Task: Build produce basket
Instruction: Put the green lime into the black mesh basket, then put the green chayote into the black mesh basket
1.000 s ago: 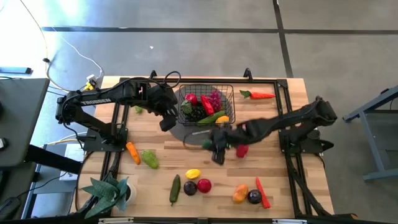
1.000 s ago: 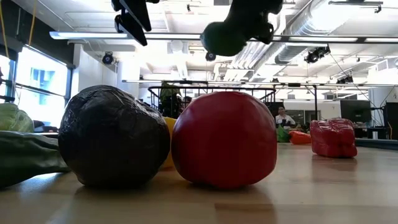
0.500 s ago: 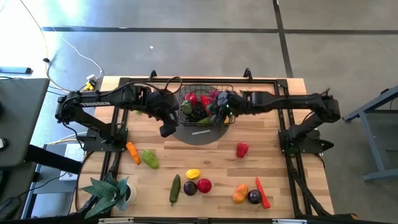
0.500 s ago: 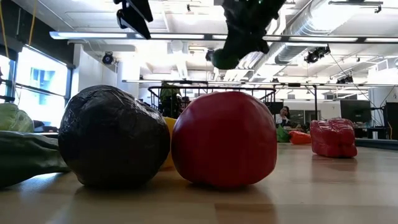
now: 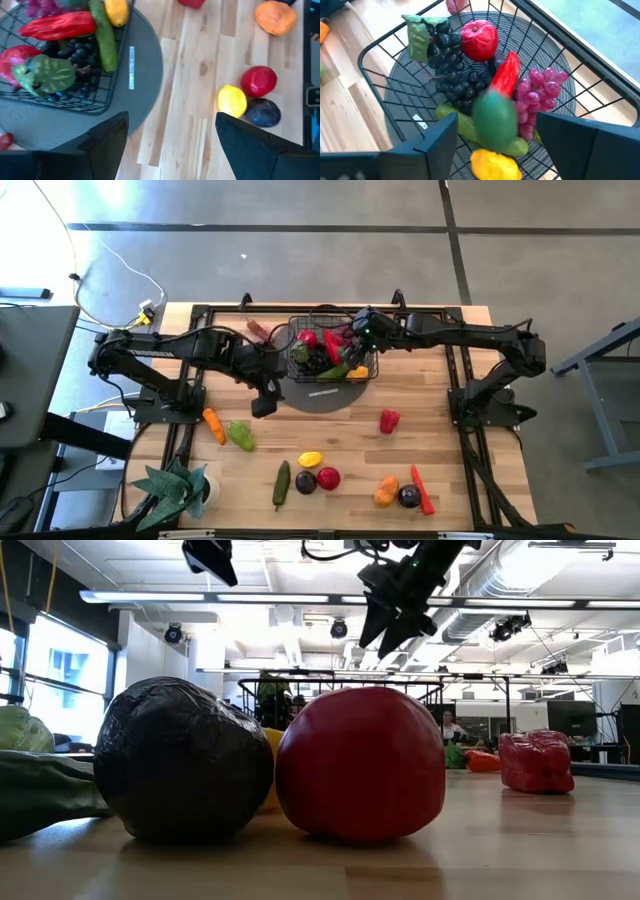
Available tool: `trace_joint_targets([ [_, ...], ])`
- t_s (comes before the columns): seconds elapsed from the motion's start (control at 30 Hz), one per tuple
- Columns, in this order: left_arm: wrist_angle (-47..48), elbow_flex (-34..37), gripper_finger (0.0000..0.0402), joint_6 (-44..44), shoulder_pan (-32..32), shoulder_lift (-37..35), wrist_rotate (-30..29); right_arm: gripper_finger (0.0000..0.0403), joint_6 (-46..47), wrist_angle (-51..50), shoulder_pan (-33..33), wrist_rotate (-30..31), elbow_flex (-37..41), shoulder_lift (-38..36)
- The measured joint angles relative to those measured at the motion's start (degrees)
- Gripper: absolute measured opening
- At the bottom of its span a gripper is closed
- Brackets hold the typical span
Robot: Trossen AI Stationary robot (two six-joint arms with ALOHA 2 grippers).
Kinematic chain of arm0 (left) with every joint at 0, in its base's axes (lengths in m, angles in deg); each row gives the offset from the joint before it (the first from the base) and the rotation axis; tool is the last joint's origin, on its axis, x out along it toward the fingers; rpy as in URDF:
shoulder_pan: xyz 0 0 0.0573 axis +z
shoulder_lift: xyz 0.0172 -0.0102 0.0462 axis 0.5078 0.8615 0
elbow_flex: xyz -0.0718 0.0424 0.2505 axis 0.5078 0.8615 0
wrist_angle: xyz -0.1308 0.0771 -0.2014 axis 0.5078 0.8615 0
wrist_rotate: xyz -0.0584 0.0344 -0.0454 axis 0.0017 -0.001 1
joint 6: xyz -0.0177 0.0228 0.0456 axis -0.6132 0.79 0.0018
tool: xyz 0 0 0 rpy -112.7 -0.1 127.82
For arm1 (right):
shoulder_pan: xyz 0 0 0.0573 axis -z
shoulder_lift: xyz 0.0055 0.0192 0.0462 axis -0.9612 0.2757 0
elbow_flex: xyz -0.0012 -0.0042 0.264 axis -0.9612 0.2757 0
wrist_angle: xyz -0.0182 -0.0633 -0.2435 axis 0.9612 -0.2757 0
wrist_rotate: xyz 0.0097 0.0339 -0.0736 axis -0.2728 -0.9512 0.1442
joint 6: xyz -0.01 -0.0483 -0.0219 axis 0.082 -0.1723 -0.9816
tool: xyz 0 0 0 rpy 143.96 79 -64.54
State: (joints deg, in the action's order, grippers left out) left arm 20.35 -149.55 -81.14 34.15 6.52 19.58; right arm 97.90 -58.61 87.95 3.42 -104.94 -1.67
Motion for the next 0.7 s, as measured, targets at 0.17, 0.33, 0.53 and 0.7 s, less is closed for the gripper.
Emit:
trace_joint_targets([
  [0.17,1.2,0.0,0.0289,-0.1,-1.9,0.0,0.0,0.0275,-0.5,0.0,0.4,0.0,0.0,0.0],
  [0.33,6.1,0.0,0.0289,-0.8,-3.3,0.0,0.0,0.0284,-0.5,0.0,0.3,-0.5,0.0,0.0],
  [0.53,13.6,0.0,0.0289,-0.9,-5.4,0.0,0.0,0.0284,-3.2,-0.2,0.3,-0.9,0.0,0.0],
  [0.7,16.9,0.0,0.0289,3.5,-7.8,0.0,0.0,0.0284,-4.7,-0.2,0.3,-2.7,0.0,0.0],
])
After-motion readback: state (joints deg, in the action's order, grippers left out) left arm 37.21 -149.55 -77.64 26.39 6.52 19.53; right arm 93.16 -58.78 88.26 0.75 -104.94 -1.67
